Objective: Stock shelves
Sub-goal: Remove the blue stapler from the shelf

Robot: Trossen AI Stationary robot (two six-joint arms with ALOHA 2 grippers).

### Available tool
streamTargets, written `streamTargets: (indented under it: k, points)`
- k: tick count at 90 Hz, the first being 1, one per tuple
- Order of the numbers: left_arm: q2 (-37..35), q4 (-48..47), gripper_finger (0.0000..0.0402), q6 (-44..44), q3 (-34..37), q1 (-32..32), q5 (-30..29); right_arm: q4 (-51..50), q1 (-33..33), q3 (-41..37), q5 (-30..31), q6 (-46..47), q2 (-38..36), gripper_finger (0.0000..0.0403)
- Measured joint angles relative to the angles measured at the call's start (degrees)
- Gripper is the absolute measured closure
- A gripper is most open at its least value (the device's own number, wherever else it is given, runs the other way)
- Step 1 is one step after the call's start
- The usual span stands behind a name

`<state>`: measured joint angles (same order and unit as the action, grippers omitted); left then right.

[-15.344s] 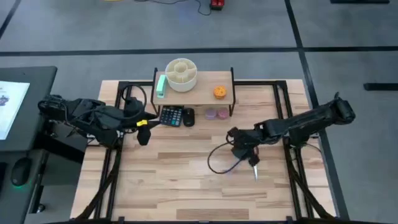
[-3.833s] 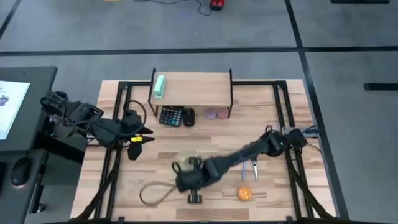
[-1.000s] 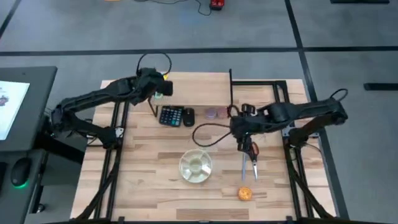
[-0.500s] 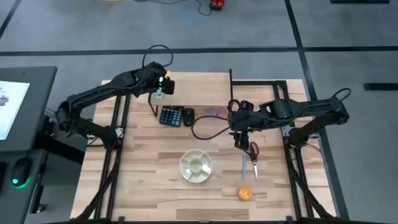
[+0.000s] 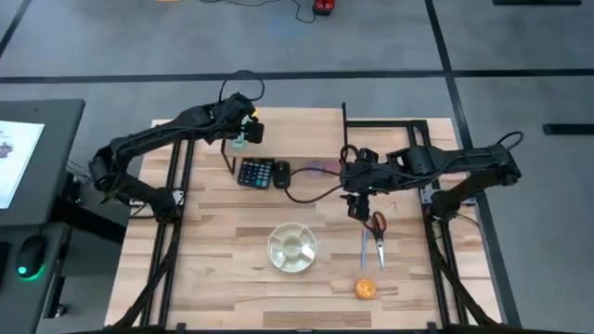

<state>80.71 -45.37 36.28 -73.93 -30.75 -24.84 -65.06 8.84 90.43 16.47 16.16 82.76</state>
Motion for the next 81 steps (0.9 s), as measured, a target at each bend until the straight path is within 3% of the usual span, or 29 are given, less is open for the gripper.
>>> streamTargets:
  k: [19, 56, 81]
  points:
    - [-0.02, 2.48, 0.0146, 0.38, 0.07, 0.11, 4.21, -0.02, 0.0, 0.0, 0.0, -0.04, 0.0, 0.0159]
    - [1.09, -1.09, 0.0146, 5.85, -0.68, -0.14, -1.42, -0.02, 0.0, 0.0, 0.02, -0.18, 0.0, 0.0159]
    - [4.71, -0.85, 0.015, 6.0, -0.68, -0.26, 0.57, -0.32, 0.07, 0.0, 0.0, -0.37, 0.0, 0.0159]
